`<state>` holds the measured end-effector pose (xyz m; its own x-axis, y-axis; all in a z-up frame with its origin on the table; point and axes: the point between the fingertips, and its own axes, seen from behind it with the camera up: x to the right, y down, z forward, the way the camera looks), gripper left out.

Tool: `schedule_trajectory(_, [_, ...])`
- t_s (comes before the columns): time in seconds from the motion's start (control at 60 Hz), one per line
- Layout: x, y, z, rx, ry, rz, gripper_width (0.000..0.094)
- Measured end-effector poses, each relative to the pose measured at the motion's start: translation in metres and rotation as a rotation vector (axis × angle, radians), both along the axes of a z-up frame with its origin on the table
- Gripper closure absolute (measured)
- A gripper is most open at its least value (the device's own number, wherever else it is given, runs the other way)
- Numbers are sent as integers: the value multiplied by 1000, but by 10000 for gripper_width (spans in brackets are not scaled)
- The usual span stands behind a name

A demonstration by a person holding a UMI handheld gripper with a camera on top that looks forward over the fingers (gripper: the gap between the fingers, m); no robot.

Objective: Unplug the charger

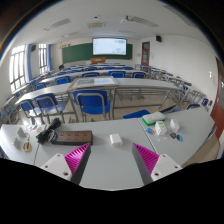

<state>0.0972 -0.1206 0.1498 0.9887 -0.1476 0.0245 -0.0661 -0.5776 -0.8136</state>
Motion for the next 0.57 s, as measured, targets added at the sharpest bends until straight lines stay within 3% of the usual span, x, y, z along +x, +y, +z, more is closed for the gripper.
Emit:
schedule_trajectory(0.233, [-26,-89,45,45,-25,-25,80])
schedule_trajectory(0.567, [-43,-138,66,77,-57,-3,81])
